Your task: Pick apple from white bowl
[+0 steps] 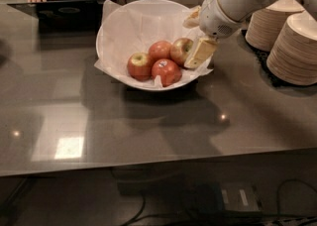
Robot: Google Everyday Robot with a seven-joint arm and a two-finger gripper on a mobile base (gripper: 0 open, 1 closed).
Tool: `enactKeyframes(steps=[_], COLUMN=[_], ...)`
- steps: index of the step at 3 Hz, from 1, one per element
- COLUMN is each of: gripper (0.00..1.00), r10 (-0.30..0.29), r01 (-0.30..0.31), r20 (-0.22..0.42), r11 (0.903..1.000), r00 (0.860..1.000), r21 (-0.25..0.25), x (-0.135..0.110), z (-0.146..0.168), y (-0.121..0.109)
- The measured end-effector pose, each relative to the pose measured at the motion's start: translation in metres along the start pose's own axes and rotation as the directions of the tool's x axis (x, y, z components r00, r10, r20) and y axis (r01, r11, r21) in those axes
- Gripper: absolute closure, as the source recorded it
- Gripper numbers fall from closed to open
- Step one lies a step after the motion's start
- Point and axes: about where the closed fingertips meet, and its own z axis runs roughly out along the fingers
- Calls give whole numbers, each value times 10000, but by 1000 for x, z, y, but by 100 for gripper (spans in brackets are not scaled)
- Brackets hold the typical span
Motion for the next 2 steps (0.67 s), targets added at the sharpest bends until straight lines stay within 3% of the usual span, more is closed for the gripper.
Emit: enactKeyframes(steps=[2], gripper=[31], r10=[-65], r01=[60], r20=[-103], r11=[9987], r00=[9999], r21=[-513], x=[1], z=[22], y=[6])
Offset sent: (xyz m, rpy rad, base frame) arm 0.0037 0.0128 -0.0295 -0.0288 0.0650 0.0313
